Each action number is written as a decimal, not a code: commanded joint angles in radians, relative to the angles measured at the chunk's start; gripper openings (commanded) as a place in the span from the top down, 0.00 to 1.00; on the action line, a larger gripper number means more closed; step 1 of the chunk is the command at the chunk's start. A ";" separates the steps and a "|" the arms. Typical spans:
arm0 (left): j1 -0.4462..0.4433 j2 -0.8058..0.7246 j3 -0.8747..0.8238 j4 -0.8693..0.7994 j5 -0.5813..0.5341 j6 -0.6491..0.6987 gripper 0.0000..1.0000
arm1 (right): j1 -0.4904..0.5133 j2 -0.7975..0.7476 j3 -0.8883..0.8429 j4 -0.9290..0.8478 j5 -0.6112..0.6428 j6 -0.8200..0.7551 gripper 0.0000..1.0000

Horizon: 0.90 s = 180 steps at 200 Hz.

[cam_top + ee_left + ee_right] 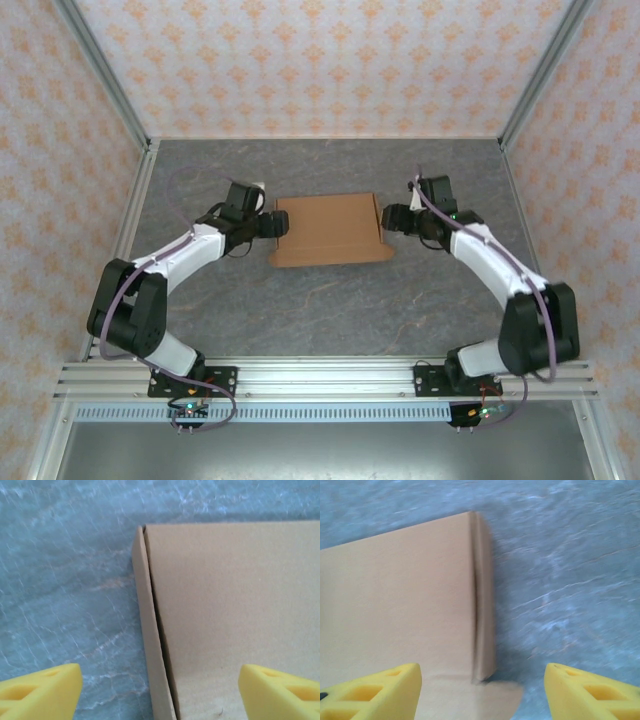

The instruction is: Fold the paper box

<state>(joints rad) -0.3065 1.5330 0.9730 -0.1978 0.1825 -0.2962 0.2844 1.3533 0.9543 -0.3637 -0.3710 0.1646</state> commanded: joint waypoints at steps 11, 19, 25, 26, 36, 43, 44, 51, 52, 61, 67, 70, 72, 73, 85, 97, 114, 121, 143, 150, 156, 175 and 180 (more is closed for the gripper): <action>0.023 0.097 0.200 -0.086 0.025 0.105 0.16 | 0.166 -0.090 -0.155 0.101 -0.068 0.155 0.35; 0.023 0.145 0.260 -0.109 0.058 0.139 0.16 | 0.198 -0.103 -0.203 0.156 -0.075 0.210 0.34; 0.023 0.183 0.301 -0.123 0.080 0.167 0.15 | 0.221 -0.111 -0.242 0.221 -0.074 0.253 0.34; 0.023 0.188 0.308 -0.127 0.084 0.171 0.15 | 0.227 -0.111 -0.248 0.232 -0.074 0.260 0.34; 0.023 0.246 0.377 -0.159 0.102 0.213 0.15 | 0.272 -0.109 -0.303 0.324 -0.062 0.326 0.32; 0.023 0.285 0.423 -0.179 0.116 0.242 0.15 | 0.300 -0.097 -0.330 0.372 -0.046 0.363 0.31; 0.023 0.290 0.429 -0.182 0.117 0.245 0.15 | 0.301 -0.095 -0.333 0.376 -0.043 0.367 0.31; 0.024 0.329 0.475 -0.201 0.128 0.273 0.15 | 0.324 -0.074 -0.351 0.433 -0.031 0.397 0.30; 0.023 0.336 0.480 -0.203 0.130 0.275 0.15 | 0.325 -0.070 -0.354 0.439 -0.030 0.401 0.30; 0.024 0.385 0.538 -0.227 0.154 0.308 0.15 | 0.342 -0.039 -0.369 0.498 -0.026 0.435 0.30; 0.026 0.425 0.576 -0.243 0.181 0.329 0.15 | 0.350 -0.017 -0.381 0.542 -0.022 0.455 0.30; 0.027 0.440 0.594 -0.251 0.194 0.338 0.15 | 0.354 -0.006 -0.386 0.563 -0.020 0.467 0.30; 0.027 0.451 0.604 -0.255 0.202 0.342 0.15 | 0.357 0.001 -0.390 0.576 -0.020 0.473 0.30; 0.027 0.455 0.612 -0.259 0.205 0.345 0.15 | 0.358 0.005 -0.390 0.583 -0.020 0.475 0.30; 0.027 0.512 0.691 -0.308 0.258 0.373 0.15 | 0.373 0.046 -0.397 0.644 -0.015 0.505 0.31; 0.028 0.563 0.760 -0.347 0.308 0.399 0.15 | 0.388 0.083 -0.396 0.686 -0.003 0.527 0.32; 0.027 0.636 0.857 -0.415 0.359 0.431 0.15 | 0.394 0.131 -0.401 0.766 0.001 0.563 0.34; 0.027 0.667 0.899 -0.451 0.380 0.449 0.15 | 0.394 0.142 -0.401 0.786 0.009 0.571 0.36; 0.027 0.753 1.017 -0.567 0.428 0.485 0.15 | 0.388 0.166 -0.378 0.764 0.055 0.550 0.40; 0.027 0.773 1.047 -0.601 0.436 0.493 0.16 | 0.382 0.174 -0.367 0.750 0.063 0.543 0.41; 0.027 0.783 1.061 -0.619 0.434 0.498 0.16 | 0.372 0.180 -0.361 0.752 0.064 0.538 0.42; 0.030 0.791 1.068 -0.648 0.444 0.501 0.16 | 0.332 0.194 -0.356 0.764 0.048 0.527 0.45; 0.032 0.790 1.065 -0.652 0.452 0.502 0.16 | 0.323 0.197 -0.351 0.757 0.045 0.522 0.46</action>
<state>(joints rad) -0.2859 2.3241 2.0068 -0.7185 0.5766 0.1600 0.6483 1.5341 0.5705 0.3508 -0.3576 0.6991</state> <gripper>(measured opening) 0.844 0.560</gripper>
